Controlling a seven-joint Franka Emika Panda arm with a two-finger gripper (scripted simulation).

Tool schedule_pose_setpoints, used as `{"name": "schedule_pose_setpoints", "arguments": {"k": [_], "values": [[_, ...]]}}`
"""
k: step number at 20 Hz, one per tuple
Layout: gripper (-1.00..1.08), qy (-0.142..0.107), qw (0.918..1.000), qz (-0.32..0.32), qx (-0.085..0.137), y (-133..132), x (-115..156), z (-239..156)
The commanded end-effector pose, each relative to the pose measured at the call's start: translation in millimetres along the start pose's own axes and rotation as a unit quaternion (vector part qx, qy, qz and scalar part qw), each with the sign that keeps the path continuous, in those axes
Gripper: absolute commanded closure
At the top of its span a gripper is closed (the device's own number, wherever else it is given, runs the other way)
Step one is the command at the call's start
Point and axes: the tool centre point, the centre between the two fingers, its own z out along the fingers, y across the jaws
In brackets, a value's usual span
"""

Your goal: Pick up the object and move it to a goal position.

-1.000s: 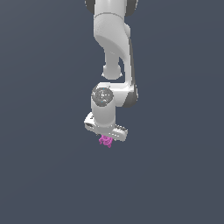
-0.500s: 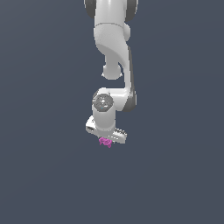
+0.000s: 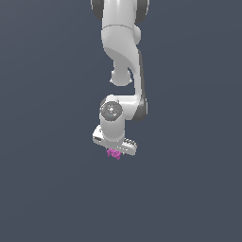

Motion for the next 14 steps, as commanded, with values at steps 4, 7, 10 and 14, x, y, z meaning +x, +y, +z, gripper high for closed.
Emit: {"name": "schedule_pose_setpoints", "arguments": {"k": [4,7,10,14], "values": [[1.08,0.0,1.0,0.0,0.0,5,1,-7],[1.08,0.0,1.0,0.0,0.0,13,1,-18],[1.08,0.0,1.0,0.0,0.0,25,3,-34],[1.08,0.0,1.0,0.0,0.0,47,5,-65]]}}
